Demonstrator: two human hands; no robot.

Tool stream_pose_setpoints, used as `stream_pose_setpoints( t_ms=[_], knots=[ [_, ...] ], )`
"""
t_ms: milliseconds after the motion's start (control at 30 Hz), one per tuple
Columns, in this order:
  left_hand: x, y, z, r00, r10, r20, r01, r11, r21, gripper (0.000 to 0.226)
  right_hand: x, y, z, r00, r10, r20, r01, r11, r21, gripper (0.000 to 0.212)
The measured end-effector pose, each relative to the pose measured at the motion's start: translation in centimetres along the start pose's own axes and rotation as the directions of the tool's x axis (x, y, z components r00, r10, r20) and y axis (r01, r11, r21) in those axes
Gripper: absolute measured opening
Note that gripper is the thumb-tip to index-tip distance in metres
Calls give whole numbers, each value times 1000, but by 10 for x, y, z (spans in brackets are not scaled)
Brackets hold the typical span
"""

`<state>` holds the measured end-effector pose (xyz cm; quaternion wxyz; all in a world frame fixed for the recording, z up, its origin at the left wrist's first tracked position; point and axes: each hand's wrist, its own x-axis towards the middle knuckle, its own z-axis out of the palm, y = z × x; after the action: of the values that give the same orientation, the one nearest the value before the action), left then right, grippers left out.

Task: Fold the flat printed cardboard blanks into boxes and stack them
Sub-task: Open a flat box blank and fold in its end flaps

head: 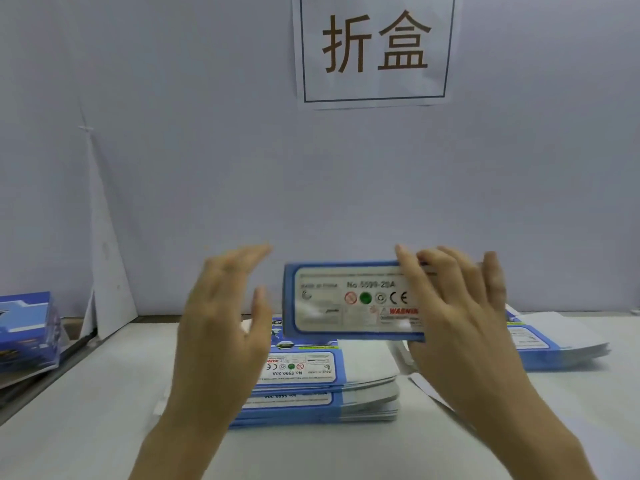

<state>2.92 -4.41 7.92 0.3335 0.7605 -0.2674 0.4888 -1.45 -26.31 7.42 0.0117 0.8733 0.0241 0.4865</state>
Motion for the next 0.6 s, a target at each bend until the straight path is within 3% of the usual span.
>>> stream_pose_setpoints(
  t_ms=[67,133,200,300,400,500,567,600],
  knots=[
    [-8,8,9,960,135,244,-151,987,48,56,-3,-12,2,997,-71,-7,71,997,-28,96],
    [-18,15,22,886,118,449,-223,956,189,96,-5,-19,3,990,-141,27,140,990,21,93],
    [-23,12,33,881,76,466,-233,928,290,120,-6,-21,3,980,-194,51,191,980,58,92],
    [-21,-3,33,928,16,373,-101,972,210,107,-3,-15,0,995,-91,42,84,986,146,106],
    [-20,-18,29,906,-185,380,238,967,-95,83,-1,-9,-3,989,142,43,-148,929,338,98],
    [-22,-31,33,810,-257,527,513,745,-426,70,-1,-3,-3,916,357,181,-394,722,568,85],
    [-26,-34,38,717,-222,661,636,596,-490,78,-2,0,2,813,453,366,-566,469,677,87],
    [-30,-33,41,685,-218,695,658,594,-462,79,-3,2,6,771,452,449,-617,356,702,87]
  ],
)
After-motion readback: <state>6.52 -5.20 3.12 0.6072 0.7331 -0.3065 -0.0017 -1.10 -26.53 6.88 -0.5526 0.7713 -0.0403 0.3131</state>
